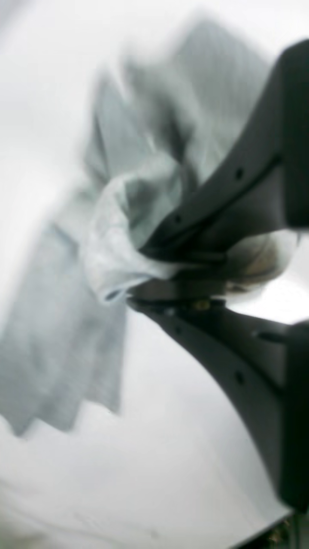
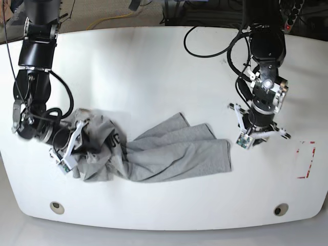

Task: Fold the T-shirt properly
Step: 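Lift the shirt with both grippers and drag it across the table, then move the left gripper to the shirt's other end and grasp it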

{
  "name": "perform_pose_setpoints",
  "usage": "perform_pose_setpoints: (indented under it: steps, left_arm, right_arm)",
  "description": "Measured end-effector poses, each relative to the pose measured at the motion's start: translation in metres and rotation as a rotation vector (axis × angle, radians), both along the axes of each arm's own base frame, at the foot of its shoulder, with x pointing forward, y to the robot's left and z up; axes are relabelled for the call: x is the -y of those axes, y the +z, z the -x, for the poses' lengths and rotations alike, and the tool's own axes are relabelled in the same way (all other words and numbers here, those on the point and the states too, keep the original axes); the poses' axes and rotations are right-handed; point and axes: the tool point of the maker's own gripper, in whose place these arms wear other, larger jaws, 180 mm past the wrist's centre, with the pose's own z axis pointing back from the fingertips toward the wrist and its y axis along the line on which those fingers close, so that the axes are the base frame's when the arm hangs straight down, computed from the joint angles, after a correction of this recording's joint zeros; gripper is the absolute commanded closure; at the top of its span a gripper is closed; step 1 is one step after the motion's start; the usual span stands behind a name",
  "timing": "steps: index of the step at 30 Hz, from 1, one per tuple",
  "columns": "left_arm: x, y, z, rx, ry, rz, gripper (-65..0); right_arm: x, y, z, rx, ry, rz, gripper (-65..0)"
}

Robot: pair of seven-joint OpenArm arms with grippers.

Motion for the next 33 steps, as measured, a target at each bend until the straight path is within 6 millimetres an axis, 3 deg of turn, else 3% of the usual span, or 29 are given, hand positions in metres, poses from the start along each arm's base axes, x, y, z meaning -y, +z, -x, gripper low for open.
perform_pose_setpoints:
  steps: [3, 6, 12, 18, 21, 25, 33]
  left_arm:
    - [0.019, -0.017, 0.000, -0.043, 0.004, 0.074, -43.5]
    - [0.036, -0.026, -0.005, -0.061, -0.005, 0.135, -51.2]
    - [0.046, -0.038, -0.031, -0.103, 0.054, 0.259, -51.1]
    - [-0.015, -0.039, -0.055, -0.091, 0.241, 0.317, -51.1]
    - [-0.029, -0.048, -0.058, -0.111, 0.290, 0.338, -51.1]
    - [-0.024, -0.067, -0.061, -0.155, 0.320, 0.487, -51.1]
    - [0.008, -0.091, -0.072, -0.227, 0.276, 0.727, -51.0]
  right_arm:
    - [-0.005, -0.007, 0.011, -0.010, 0.002, -0.016, 0.0]
    - [-0.006, -0.011, 0.015, -0.018, 0.001, -0.021, 0.0]
    - [-0.008, -0.016, 0.019, -0.030, 0.002, -0.026, 0.0]
    - [-0.006, -0.015, 0.018, -0.028, -0.002, -0.022, 0.0]
    - [-0.008, -0.015, 0.018, -0.026, 0.002, -0.028, 0.0]
    - [-0.008, -0.015, 0.018, -0.028, 0.000, -0.027, 0.0]
    - [-0.011, -0.016, 0.018, -0.029, 0.002, -0.039, 0.0]
